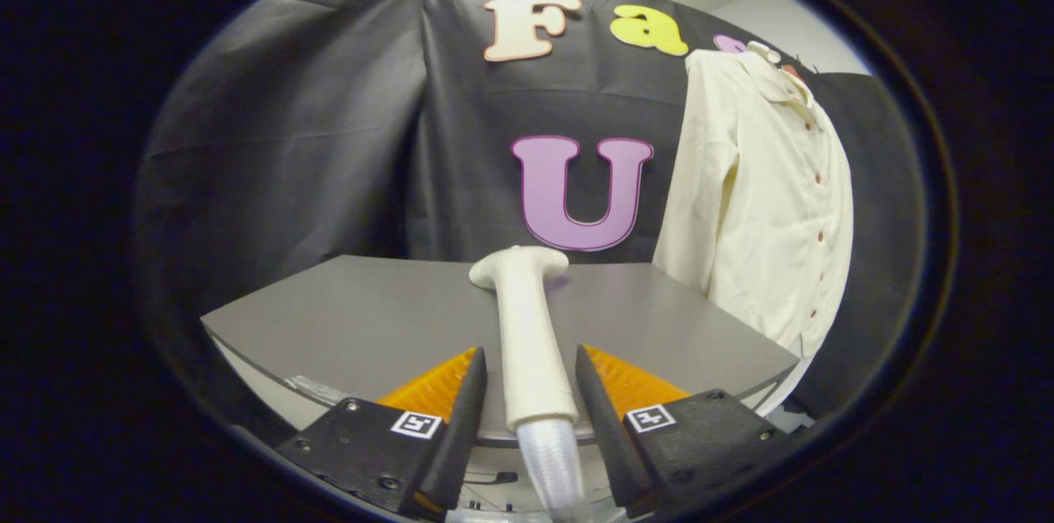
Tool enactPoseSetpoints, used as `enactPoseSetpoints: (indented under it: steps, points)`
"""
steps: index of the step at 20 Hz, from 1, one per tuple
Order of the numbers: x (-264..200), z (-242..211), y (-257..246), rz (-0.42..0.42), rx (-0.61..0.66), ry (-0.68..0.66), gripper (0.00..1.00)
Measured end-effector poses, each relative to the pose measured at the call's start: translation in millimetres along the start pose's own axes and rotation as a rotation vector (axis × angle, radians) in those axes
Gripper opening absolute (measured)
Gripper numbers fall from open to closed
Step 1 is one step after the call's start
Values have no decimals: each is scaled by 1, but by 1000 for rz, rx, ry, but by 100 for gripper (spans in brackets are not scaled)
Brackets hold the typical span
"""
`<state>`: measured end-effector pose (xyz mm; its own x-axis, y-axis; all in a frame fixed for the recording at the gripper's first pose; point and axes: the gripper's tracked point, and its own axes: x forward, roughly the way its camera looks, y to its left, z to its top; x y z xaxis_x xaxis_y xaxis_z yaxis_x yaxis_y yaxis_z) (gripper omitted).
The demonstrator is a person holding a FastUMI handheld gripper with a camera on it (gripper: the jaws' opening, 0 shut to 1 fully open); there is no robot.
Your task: Iron the clothes twice with a garment steamer, once on the left side and once on the right side.
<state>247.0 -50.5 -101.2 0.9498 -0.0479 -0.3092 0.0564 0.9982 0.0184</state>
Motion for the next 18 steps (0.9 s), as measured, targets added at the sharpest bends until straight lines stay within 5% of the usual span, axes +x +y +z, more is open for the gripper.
enactPoseSetpoints:
  steps: [4,9,14,18]
  points:
    - [16,3,-10,-39,4,39,61]
    - [19,3,-8,9,1,68,41]
    - [13,9,-11,-19,-24,-5,38]
    - [9,13,-13,10,92,-59,37]
